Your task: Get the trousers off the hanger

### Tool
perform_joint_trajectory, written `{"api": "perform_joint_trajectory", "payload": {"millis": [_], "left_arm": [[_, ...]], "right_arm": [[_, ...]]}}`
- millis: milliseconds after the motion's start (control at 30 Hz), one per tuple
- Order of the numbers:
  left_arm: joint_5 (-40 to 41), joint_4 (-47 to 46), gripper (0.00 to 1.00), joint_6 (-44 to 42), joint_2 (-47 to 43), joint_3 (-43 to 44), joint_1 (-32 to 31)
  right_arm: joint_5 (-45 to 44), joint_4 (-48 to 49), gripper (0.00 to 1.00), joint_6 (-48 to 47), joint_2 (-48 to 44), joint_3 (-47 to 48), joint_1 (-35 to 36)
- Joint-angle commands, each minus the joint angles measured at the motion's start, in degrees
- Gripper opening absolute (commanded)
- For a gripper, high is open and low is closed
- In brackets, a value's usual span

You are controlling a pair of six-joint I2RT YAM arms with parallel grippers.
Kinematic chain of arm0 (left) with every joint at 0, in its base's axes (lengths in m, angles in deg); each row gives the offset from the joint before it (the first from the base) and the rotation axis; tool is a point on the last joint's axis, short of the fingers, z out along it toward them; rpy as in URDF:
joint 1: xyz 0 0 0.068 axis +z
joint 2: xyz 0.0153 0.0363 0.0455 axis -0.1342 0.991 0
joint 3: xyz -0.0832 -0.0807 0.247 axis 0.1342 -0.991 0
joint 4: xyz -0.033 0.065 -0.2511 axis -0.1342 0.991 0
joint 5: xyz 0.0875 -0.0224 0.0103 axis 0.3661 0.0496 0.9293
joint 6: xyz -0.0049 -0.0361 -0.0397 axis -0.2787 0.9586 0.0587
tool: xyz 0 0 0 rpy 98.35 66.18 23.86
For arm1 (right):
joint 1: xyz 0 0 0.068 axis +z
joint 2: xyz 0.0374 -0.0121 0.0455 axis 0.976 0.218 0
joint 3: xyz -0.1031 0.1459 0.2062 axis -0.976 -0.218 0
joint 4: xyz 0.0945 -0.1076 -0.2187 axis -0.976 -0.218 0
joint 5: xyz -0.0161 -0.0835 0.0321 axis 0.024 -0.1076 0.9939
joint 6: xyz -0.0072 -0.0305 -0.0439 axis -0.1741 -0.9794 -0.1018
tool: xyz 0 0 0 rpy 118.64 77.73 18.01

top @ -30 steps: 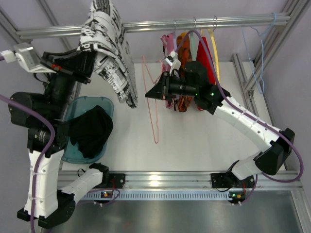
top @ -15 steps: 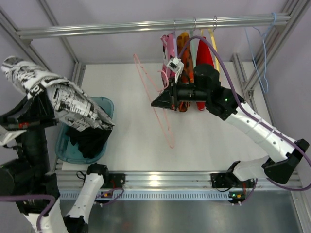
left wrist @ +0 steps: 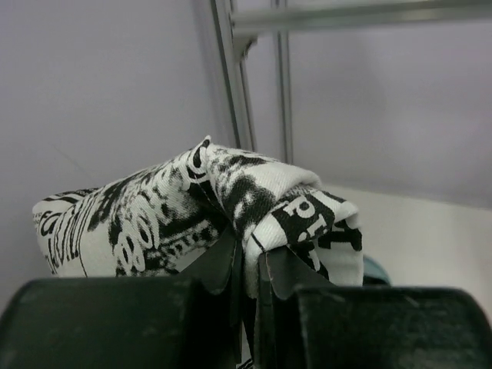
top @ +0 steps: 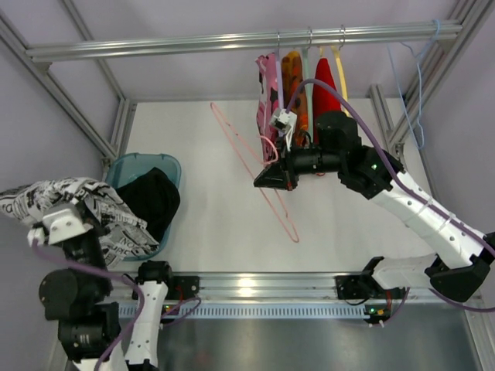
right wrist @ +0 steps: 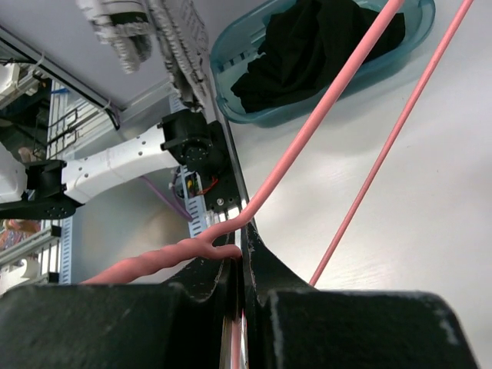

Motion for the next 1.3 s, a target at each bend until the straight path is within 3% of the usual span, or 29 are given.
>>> {"api": "perform_joint_trajectory", "payload": {"millis": [0,267,400,433,500,633,733,900,967,1267], "left_arm": [[2.0,-2.9,0.00,-8.3,1.2,-8.0,0.2],[-1.5,-19.0,0.01,-8.4,12.0,-29.5,0.1],[-4.8,-20.0,0.39,-4.6,21.6,-31.2,0.1],[-6.1,-19.5,0.54,-4.0,23.6,-30.9,0.1],[-8.9,-17.5,0.67,-2.2,24.0,-29.4,0.2],[-28.8,-12.3,0.98,-3.9,17.2,-23.2,0.2],[-47.7,-6.6,0.98,-9.0,12.6,-16.3,0.1],[-66.9,-2.5,0.95,-9.9,9.2,-13.4,0.2],[-72.0,-2.5,0.95,-12.4,8.3,-13.8,0.2],[-81.8,-2.6,0.87,-17.7,16.1,-12.4,0.3]], "right_arm": [[0.8,-1.2,0.00,-3.0,-1.6,1.5,0.8],[2.3,-7.5,0.00,-5.4,0.5,6.0,0.7],[2.1,-11.2,0.00,-7.6,0.4,8.2,0.6],[1.9,-11.8,0.00,-7.8,0.2,8.4,0.7],[1.7,-12.9,0.00,-8.6,0.1,9.2,0.6],[2.5,-13.7,0.00,-9.0,0.3,9.3,0.6],[5.7,-13.5,0.00,-9.0,0.7,7.4,0.5],[13.6,-15.9,0.00,-8.2,7.3,8.6,0.6],[16.1,-15.7,0.00,-6.8,9.0,9.5,0.8],[22.4,-9.7,0.00,2.2,19.1,15.9,4.5]]}}
